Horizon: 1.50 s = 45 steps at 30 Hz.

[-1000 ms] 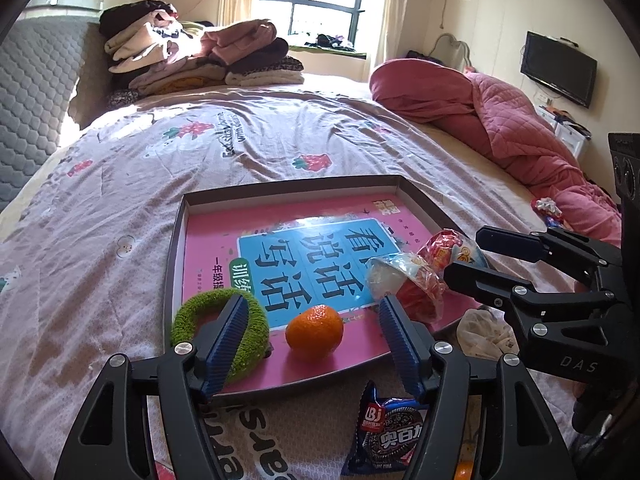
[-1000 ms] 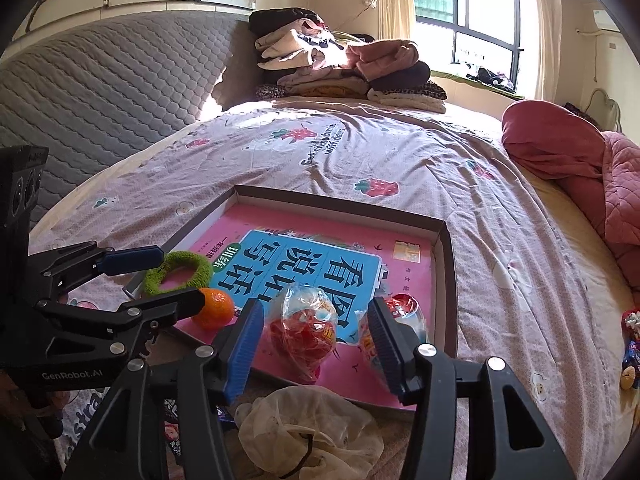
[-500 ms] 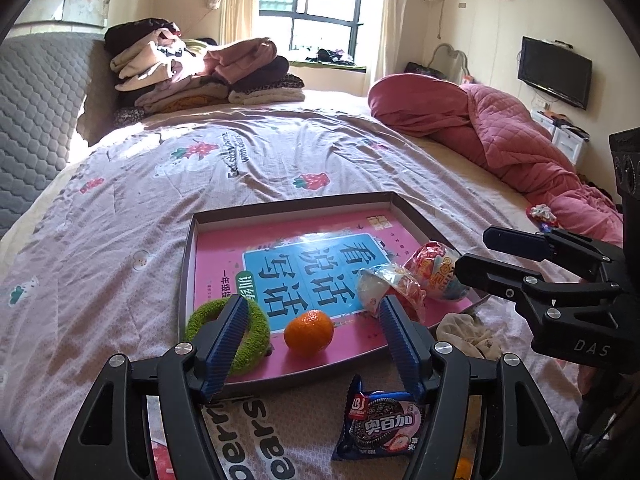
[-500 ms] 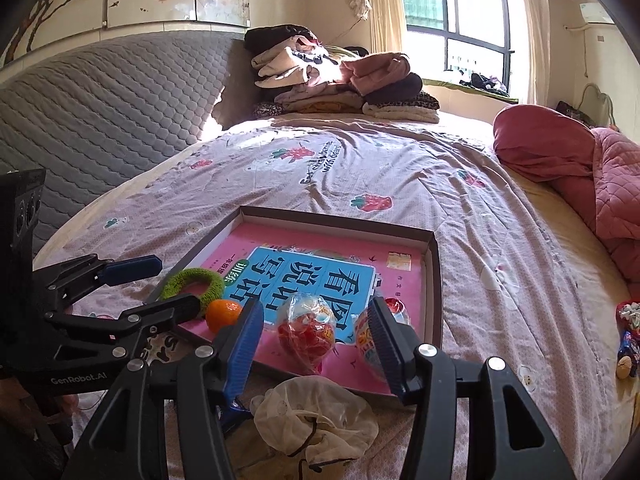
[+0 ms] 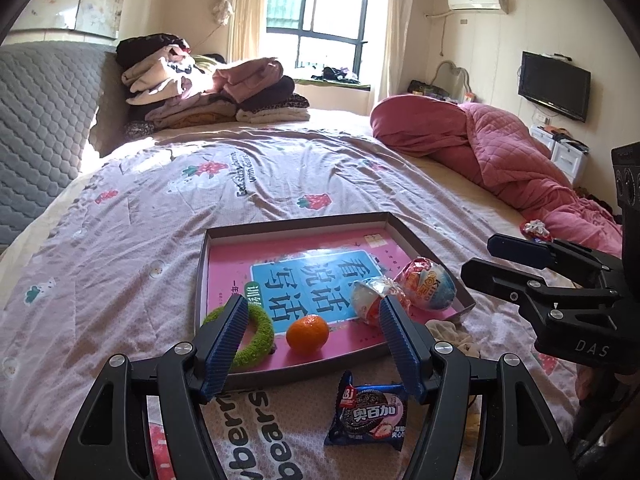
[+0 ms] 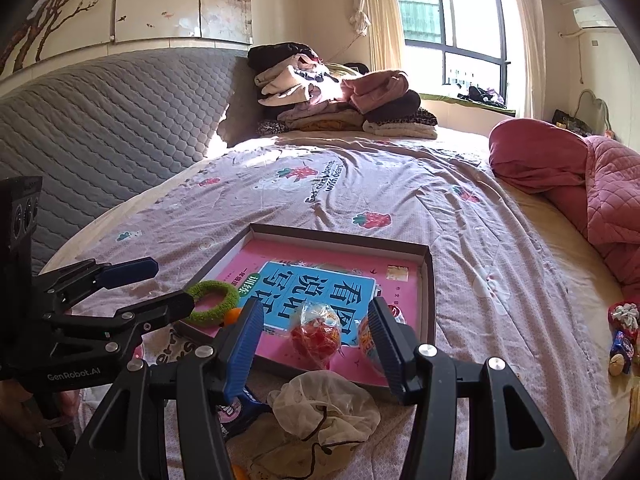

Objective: Organize objects
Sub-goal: 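Withdraw both tools from the tray toward the loose items on the sheet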

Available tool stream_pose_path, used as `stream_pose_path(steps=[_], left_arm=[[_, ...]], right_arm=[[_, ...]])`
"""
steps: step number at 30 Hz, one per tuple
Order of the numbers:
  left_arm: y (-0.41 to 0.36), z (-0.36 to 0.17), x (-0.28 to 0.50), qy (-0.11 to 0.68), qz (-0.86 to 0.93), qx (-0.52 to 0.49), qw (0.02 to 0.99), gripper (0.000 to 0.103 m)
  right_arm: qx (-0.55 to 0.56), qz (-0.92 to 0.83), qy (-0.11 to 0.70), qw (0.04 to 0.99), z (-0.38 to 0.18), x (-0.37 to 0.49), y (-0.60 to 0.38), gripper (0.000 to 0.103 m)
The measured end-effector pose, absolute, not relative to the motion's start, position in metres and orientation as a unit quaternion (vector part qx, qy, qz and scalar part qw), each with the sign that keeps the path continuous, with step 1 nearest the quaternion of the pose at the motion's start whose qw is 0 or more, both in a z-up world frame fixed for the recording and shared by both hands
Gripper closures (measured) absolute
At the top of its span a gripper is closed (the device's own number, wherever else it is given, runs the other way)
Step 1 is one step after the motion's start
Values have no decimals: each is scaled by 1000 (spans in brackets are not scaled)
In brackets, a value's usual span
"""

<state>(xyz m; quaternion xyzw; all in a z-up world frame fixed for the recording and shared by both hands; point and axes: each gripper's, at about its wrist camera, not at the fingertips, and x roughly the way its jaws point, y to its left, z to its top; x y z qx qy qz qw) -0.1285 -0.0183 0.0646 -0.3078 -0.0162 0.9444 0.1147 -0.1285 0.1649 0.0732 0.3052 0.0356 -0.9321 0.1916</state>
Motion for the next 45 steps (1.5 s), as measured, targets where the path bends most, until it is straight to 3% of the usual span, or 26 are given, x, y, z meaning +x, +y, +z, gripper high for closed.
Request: stream_pose_path(steps=[45], left_arm=[[0,55,-58,-27,942,-316,112,26]], right_arm=[[280,-936,41,208,74,-63,173,44]])
